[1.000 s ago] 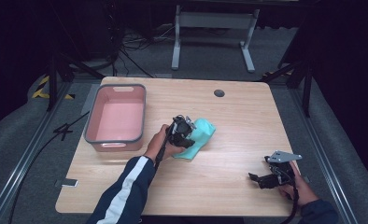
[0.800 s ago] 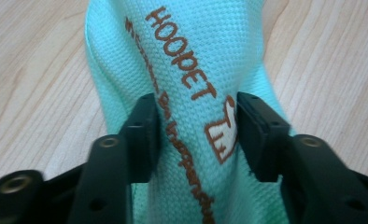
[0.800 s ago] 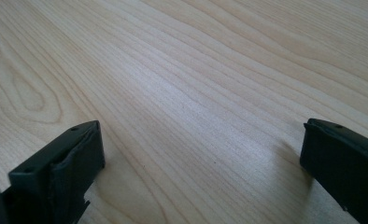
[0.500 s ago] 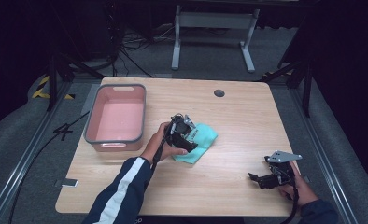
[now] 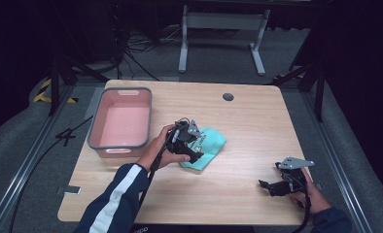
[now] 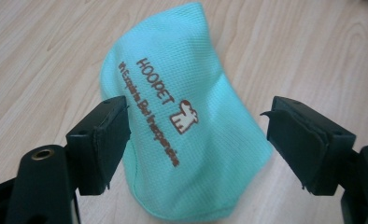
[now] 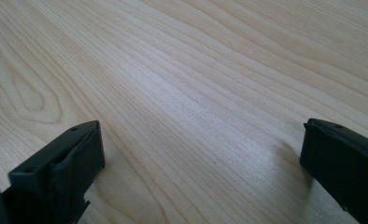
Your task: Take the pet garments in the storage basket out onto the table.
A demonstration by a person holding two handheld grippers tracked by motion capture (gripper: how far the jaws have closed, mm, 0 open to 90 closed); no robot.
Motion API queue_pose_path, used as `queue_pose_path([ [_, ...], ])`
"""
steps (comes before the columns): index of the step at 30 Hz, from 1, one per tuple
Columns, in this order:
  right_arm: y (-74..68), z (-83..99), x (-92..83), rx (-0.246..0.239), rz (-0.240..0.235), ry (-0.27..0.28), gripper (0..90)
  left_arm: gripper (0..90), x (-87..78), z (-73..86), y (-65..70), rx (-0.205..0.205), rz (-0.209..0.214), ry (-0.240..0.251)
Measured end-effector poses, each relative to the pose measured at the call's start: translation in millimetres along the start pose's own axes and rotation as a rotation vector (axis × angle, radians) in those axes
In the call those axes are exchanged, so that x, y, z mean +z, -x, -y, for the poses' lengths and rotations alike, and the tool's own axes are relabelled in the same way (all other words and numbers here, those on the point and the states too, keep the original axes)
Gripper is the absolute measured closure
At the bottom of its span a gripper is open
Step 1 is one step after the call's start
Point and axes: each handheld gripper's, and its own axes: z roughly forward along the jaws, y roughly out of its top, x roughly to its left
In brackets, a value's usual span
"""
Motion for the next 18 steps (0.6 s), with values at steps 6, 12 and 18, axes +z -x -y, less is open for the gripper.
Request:
queue_pose_path([
  [6, 0.0, 0.0, 0.0, 0.0, 0.0, 0.0, 0.2, 21.9, -12.5, 7.3, 6.6, 0.048, -0.003, -0.025],
  [12, 0.0, 0.0, 0.0, 0.0, 0.0, 0.0, 0.2, 23.0, -28.0, 25.3, 13.5, 0.087, -0.013, -0.056],
  [18, 0.0, 0.0, 0.0, 0.0, 0.0, 0.0, 0.2, 23.6, -42.6, 44.5, 16.7, 0.108, -0.032, -0.064],
])
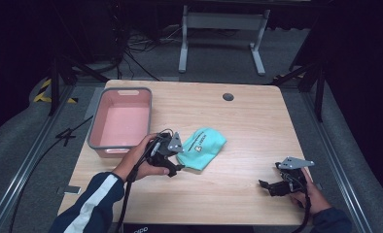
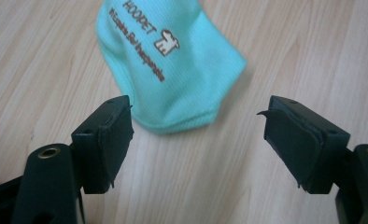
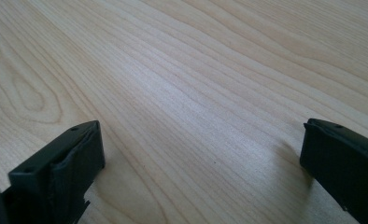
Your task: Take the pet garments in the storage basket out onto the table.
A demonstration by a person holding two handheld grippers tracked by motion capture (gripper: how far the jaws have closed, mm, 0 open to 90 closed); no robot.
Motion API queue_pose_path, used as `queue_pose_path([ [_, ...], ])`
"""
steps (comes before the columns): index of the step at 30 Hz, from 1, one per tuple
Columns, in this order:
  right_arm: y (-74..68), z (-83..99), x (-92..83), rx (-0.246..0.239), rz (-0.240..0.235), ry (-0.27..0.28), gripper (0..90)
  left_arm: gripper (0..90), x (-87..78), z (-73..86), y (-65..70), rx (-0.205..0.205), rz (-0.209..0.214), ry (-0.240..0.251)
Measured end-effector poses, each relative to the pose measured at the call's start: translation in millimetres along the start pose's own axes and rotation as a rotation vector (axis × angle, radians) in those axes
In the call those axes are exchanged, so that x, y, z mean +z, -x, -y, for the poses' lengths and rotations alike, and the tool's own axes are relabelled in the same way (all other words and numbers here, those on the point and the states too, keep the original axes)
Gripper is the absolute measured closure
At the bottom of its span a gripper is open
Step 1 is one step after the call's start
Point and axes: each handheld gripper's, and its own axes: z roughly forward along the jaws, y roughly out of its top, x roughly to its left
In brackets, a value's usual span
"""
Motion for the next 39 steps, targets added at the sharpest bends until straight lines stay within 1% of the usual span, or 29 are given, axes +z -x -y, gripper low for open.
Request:
queue_pose_path([
  [1, 0.0, 0.0, 0.0, 0.0, 0.0, 0.0, 0.2, 23.5, -1.8, 3.3, 0.8, 0.009, -0.005, -0.002],
  [2, 0.0, 0.0, 0.0, 0.0, 0.0, 0.0, 0.2, 23.6, -1.8, 3.3, 0.8, 0.009, -0.005, -0.002],
  [3, 0.0, 0.0, 0.0, 0.0, 0.0, 0.0, 0.2, 23.6, -4.2, 8.1, 2.8, 0.004, -0.006, 0.0],
  [4, 0.0, 0.0, 0.0, 0.0, 0.0, 0.0, 0.2, 23.7, -6.0, 10.8, 3.3, 0.012, -0.004, -0.003],
  [5, 0.0, 0.0, 0.0, 0.0, 0.0, 0.0, 0.2, 23.7, -9.5, 18.3, 6.1, 0.024, -0.008, -0.02],
  [6, 0.0, 0.0, 0.0, 0.0, 0.0, 0.0, 0.2, 23.7, -9.5, 18.3, 6.1, 0.024, -0.008, -0.02],
  [7, 0.0, 0.0, 0.0, 0.0, 0.0, 0.0, 0.2, 23.7, -11.4, 23.5, 7.8, 0.027, -0.013, -0.026],
  [8, 0.0, 0.0, 0.0, 0.0, 0.0, 0.0, 0.2, 23.7, -12.5, 27.7, 8.8, 0.02, -0.012, -0.031],
  [11, 0.0, 0.0, 0.0, 0.0, 0.0, 0.0, 0.2, 23.7, -16.4, 41.9, 10.8, 0.032, -0.022, -0.051],
  [12, 0.0, 0.0, 0.0, 0.0, 0.0, 0.0, 0.2, 23.6, -18.0, 46.5, 11.4, 0.025, -0.02, -0.057],
  [13, 0.0, 0.0, 0.0, 0.0, 0.0, 0.0, 0.2, 23.5, -19.1, 49.9, 11.5, 0.029, -0.024, -0.063],
  [14, 0.0, 0.0, 0.0, 0.0, 0.0, 0.0, 0.2, 23.3, -20.8, 54.6, 12.2, 0.027, -0.035, -0.066],
  [17, 0.0, 0.0, 0.0, 0.0, 0.0, 0.0, 0.2, 22.8, -25.8, 71.0, 11.0, -0.001, -0.03, -0.064],
  [19, 0.0, 0.0, 0.0, 0.0, 0.0, 0.0, 0.2, 22.6, -27.9, 81.0, 10.7, 0.004, -0.039, -0.074],
  [20, 0.0, 0.0, 0.0, 0.0, 0.0, 0.0, 0.2, 22.2, -28.8, 86.0, 10.8, -0.01, -0.036, -0.074],
  [21, 0.0, 0.0, 0.0, 0.0, 0.0, 0.0, 0.2, 22.2, -29.6, 89.5, 10.8, -0.011, -0.04, -0.079],
  [22, 0.0, 0.0, 0.0, 0.0, 0.0, 0.0, 0.2, 22.2, -30.7, 94.0, 10.9, -0.005, -0.049, -0.089],
  [23, 0.0, 0.0, 0.0, 0.0, 0.0, 0.0, 0.2, 21.9, -31.6, 100.0, 10.7, -0.013, -0.062, -0.096],
  [25, 0.0, 0.0, 0.0, 0.0, 0.0, 0.0, 0.2, 21.8, -34.2, 109.6, 9.2, -0.036, -0.059, -0.105],
  [26, 0.0, 0.0, 0.0, 0.0, 0.0, 0.0, 0.2, 21.8, -35.4, 115.7, 9.3, -0.051, -0.064, -0.1],
  [28, 0.0, 0.0, 0.0, 0.0, 0.0, 0.0, 0.2, 21.9, -38.2, 124.6, 9.0, -0.066, -0.066, -0.106],
  [29, 0.0, 0.0, 0.0, 0.0, 0.0, 0.0, 0.2, 21.8, -38.8, 128.1, 8.5, -0.062, -0.071, -0.106],
  [30, 0.0, 0.0, 0.0, 0.0, 0.0, 0.0, 0.2, 21.4, -39.9, 134.1, 8.1, -0.082, -0.073, -0.106],
  [31, 0.0, 0.0, 0.0, 0.0, 0.0, 0.0, 0.2, 21.3, -40.4, 137.8, 7.5, -0.091, -0.067, -0.1],
  [36, 0.0, 0.0, 0.0, 0.0, 0.0, 0.0, 0.2, 20.8, -43.8, 163.8, 8.3, -0.131, -0.068, -0.064],
  [39, 0.0, 0.0, 0.0, 0.0, 0.0, 0.0, 0.2, 20.2, -43.2, 182.2, 6.1, -0.18, -0.06, -0.046],
])
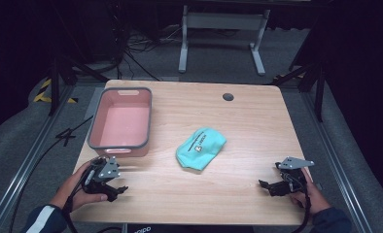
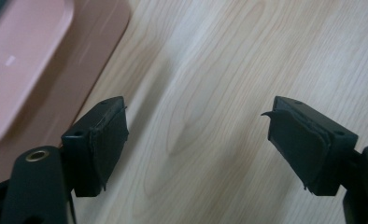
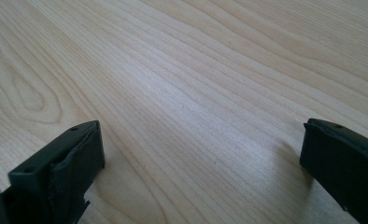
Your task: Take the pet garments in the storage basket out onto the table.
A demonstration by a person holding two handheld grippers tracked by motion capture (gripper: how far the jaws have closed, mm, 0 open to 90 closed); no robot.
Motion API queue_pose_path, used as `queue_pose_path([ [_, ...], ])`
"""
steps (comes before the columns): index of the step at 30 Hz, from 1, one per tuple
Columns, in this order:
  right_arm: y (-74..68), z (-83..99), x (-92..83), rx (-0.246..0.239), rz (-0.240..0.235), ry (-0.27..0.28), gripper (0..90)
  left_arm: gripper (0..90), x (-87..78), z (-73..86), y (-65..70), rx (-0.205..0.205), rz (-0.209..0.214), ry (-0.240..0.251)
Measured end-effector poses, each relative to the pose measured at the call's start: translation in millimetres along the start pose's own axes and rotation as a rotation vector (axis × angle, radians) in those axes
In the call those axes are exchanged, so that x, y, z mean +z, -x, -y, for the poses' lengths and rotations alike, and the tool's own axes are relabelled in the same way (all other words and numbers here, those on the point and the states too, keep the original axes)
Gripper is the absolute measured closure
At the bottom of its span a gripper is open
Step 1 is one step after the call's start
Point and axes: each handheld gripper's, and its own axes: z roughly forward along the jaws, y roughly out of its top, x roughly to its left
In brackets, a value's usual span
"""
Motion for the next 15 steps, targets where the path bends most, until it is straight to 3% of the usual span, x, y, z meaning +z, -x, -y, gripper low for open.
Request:
queue_pose_path([
  [1, 0.0, 0.0, 0.0, 0.0, 0.0, 0.0, 0.2, 20.1, 0.0, 0.0, 0.0, 0.0, 0.0, 0.0],
  [5, 0.0, 0.0, 0.0, 0.0, 0.0, 0.0, 0.2, 19.5, 4.0, 32.2, -10.1, -0.109, 0.017, 0.045],
  [8, 0.1, 0.0, 0.0, 0.0, 0.0, 0.0, 0.2, 19.2, 6.5, 43.0, -11.9, -0.142, 0.029, 0.062],
  [9, 0.0, 0.0, 0.0, 0.0, 0.0, 0.0, 0.2, 16.4, 7.1, 51.1, -12.6, -0.191, 0.04, 0.103],
  [10, 0.0, 0.0, 0.0, 0.0, 0.0, 0.0, 0.2, 16.3, 7.1, 51.1, -12.6, -0.191, 0.04, 0.103],
  [11, 0.0, 0.0, 0.0, 0.0, 0.0, 0.0, 0.2, 16.3, 8.1, 55.1, -12.2, -0.221, 0.029, 0.133],
  [13, 0.0, 0.0, 0.0, 0.0, 0.0, 0.0, 0.2, 14.2, 11.4, 62.5, -9.5, -0.243, 0.008, 0.203],
  [15, -0.1, 0.0, 0.0, 0.0, 0.0, 0.0, 0.2, 13.7, 10.7, 63.4, -9.8, -0.246, 0.0, 0.202],
])
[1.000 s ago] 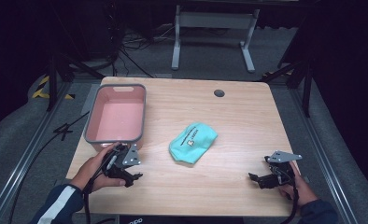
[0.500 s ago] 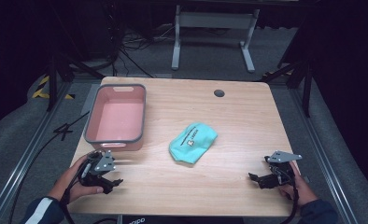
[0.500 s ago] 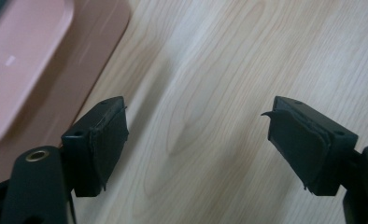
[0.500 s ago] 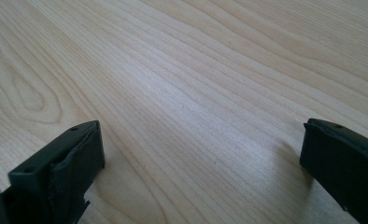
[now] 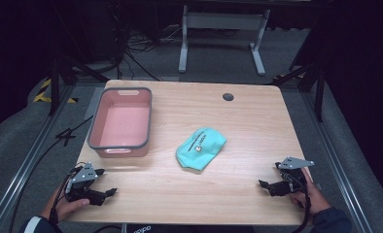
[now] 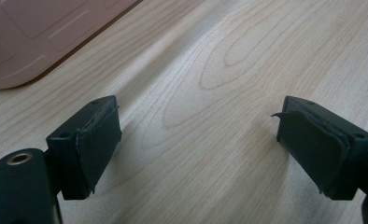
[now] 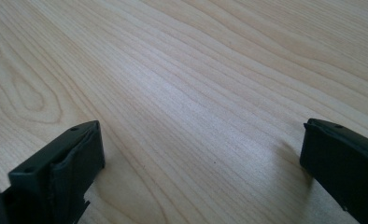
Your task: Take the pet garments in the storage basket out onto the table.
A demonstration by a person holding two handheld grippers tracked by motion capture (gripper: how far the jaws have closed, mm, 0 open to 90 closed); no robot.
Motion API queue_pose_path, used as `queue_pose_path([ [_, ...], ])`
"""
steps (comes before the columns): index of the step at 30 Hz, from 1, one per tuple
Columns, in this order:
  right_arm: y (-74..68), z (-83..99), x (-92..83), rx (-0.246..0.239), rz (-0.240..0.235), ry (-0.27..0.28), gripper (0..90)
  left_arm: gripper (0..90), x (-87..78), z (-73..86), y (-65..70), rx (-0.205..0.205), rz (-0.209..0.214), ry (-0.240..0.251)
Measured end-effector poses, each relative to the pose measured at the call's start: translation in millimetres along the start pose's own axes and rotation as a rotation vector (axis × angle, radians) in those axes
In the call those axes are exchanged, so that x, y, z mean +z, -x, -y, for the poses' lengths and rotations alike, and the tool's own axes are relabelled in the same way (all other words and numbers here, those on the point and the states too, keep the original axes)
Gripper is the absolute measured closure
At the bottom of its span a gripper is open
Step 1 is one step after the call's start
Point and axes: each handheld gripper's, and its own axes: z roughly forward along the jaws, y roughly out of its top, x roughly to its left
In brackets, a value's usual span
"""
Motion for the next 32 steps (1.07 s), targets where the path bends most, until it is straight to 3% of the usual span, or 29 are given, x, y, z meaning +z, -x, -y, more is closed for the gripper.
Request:
queue_pose_path([
  [32, 0.5, -0.5, 0.5, -0.002, -0.002, 0.0, 0.2, 13.4, 0.0, 0.4, 0.7, -0.009, -0.003, -0.002],
])
